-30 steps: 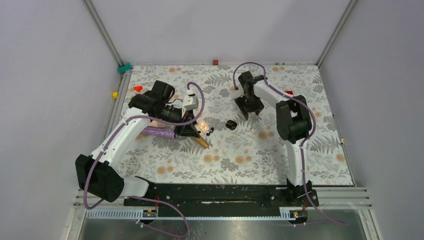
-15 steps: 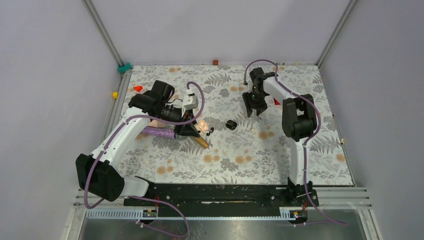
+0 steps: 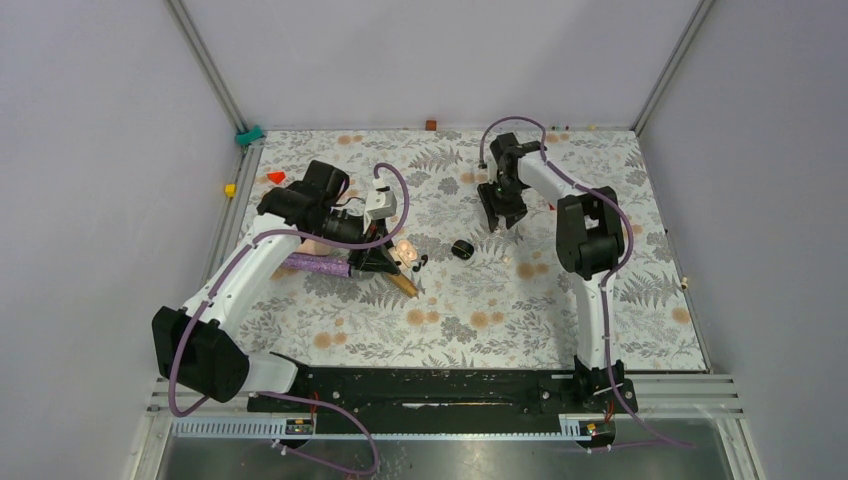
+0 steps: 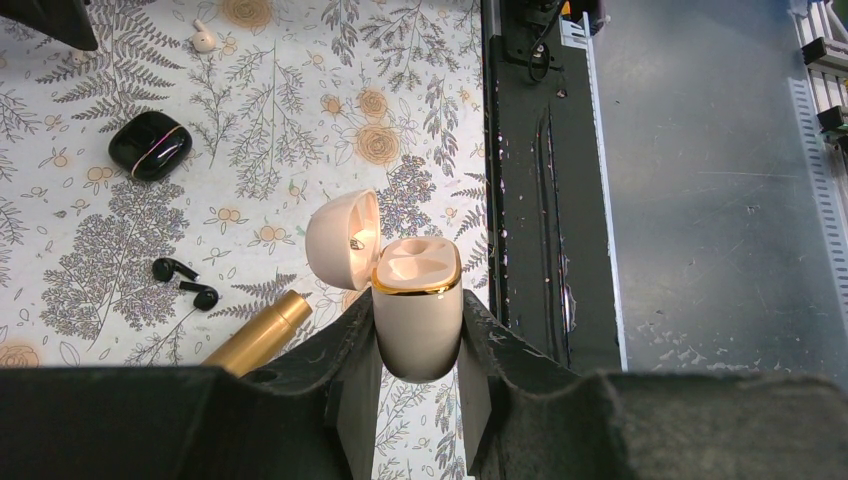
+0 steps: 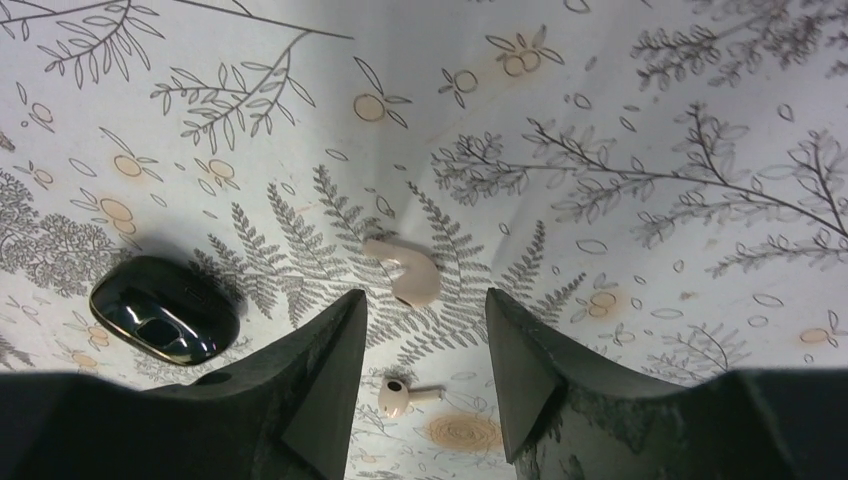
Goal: Insert the wireless bluetooth earbuds into the charging case
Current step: Pick up the earbud from the center of the board.
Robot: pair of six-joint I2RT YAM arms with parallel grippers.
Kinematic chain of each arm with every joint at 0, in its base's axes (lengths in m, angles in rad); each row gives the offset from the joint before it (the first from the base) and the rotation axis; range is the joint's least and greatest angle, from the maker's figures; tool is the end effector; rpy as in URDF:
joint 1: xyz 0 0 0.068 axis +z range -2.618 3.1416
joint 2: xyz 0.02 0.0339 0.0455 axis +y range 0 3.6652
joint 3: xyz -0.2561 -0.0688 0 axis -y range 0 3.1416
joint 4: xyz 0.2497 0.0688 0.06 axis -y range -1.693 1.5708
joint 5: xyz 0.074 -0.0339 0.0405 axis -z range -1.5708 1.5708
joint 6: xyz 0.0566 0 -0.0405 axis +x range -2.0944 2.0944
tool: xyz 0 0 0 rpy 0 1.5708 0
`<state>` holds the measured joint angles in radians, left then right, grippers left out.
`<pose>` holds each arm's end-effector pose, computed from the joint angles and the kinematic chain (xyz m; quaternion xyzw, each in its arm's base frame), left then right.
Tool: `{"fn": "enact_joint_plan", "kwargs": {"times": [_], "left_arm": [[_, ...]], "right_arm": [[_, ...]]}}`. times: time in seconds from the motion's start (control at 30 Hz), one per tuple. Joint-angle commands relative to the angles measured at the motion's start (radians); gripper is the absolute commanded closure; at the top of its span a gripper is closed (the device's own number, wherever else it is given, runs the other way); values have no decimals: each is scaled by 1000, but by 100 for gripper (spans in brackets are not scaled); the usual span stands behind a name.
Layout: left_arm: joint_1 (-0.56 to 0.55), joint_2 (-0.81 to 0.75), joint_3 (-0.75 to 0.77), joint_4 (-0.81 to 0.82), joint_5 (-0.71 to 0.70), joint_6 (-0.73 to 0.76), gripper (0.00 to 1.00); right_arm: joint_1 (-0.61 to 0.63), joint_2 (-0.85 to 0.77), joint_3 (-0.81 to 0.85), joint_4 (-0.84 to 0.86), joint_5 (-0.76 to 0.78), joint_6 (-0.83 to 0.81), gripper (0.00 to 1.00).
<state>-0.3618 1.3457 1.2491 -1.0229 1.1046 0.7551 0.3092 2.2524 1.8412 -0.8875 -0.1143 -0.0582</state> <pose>0.2258 -0.1395 0.3093 0.5392 0.6415 -0.4643 0.2867 0.4450 0.1489 0.1421 -0.1883 0.9711 0.0731 0.1273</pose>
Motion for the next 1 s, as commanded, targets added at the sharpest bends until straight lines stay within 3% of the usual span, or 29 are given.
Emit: {"fn": "enact_joint_plan", "kwargs": {"times": [0.0,0.13,0.97], "left_arm": [[8,0,4,20,49,19,100],[10,0,4,20,51,19,100],[21,-3,1,21,60,22,100]], "right_arm": [[34,32,59,-52,32,-17,46],[42,45,65,-62,38,-12,51],[5,45,68,-49,41,52,58]]}}
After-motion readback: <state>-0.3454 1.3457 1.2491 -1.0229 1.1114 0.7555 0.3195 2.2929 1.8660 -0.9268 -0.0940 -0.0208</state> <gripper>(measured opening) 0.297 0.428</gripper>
